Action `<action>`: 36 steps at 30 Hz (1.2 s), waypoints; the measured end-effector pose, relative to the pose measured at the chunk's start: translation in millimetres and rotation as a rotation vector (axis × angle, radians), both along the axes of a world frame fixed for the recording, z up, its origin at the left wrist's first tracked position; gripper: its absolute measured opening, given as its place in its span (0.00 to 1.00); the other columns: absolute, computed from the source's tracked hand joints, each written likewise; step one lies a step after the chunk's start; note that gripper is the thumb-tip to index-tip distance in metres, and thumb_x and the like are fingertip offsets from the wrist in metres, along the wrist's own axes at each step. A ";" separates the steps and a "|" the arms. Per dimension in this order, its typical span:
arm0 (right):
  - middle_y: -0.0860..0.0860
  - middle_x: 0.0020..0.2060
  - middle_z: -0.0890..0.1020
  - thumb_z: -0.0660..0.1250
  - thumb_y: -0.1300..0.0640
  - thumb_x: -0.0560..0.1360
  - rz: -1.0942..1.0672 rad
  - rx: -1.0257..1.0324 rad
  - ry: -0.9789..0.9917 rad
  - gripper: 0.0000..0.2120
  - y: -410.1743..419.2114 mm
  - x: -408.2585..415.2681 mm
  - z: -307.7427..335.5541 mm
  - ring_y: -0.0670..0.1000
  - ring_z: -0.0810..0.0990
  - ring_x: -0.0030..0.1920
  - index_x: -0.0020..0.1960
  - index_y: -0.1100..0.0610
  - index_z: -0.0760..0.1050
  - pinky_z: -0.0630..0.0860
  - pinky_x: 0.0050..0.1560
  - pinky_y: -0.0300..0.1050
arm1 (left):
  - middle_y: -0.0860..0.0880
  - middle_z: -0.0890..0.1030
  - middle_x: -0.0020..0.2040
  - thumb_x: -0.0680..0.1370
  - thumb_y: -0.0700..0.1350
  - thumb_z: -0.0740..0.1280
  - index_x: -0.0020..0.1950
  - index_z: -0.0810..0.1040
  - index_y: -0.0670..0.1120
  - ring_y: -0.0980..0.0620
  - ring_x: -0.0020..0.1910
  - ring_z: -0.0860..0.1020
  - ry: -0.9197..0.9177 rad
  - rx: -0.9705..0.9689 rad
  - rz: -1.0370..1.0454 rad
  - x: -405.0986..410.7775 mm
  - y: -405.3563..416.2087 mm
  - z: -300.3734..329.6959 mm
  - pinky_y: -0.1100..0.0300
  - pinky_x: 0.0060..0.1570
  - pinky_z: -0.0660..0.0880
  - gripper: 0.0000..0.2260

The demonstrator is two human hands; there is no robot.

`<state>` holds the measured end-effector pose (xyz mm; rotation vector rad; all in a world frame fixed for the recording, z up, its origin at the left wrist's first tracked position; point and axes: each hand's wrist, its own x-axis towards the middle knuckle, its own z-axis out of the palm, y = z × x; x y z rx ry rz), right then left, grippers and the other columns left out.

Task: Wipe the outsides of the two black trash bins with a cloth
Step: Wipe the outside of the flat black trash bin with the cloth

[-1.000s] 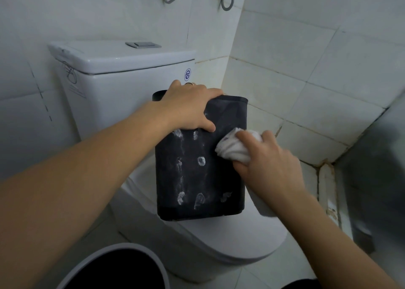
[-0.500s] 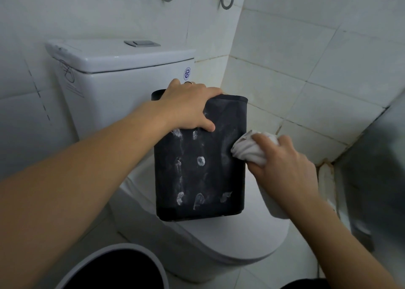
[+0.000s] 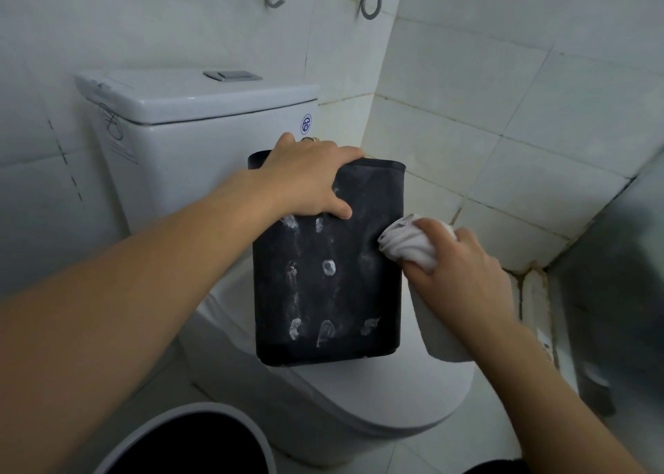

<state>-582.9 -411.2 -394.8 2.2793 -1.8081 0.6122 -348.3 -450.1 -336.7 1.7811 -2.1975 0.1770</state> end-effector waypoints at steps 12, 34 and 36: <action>0.48 0.47 0.71 0.64 0.38 0.73 0.152 0.008 0.186 0.22 19.1 10.6 -5.7 0.53 0.74 0.33 0.66 0.38 0.67 0.64 0.28 0.42 | 0.53 0.77 0.57 0.69 0.64 0.73 0.73 0.65 0.62 0.47 0.60 0.74 -0.002 0.004 -0.015 -1.8 -0.2 0.6 0.48 0.60 0.63 0.34; 0.50 0.52 0.73 0.64 0.39 0.74 0.075 -0.019 0.007 0.22 -1.4 18.4 -3.1 0.59 0.79 0.43 0.67 0.38 0.65 0.69 0.36 0.46 | 0.54 0.78 0.57 0.69 0.64 0.73 0.72 0.65 0.62 0.47 0.59 0.74 0.012 -0.004 -0.010 3.8 -3.1 -1.9 0.48 0.59 0.63 0.34; 0.51 0.53 0.74 0.64 0.39 0.75 0.024 -0.040 -0.055 0.22 -9.6 13.0 -0.2 0.61 0.79 0.45 0.67 0.39 0.66 0.68 0.38 0.47 | 0.54 0.78 0.57 0.69 0.64 0.73 0.72 0.65 0.62 0.47 0.59 0.74 0.010 -0.003 -0.009 3.6 -3.3 -1.8 0.48 0.59 0.63 0.34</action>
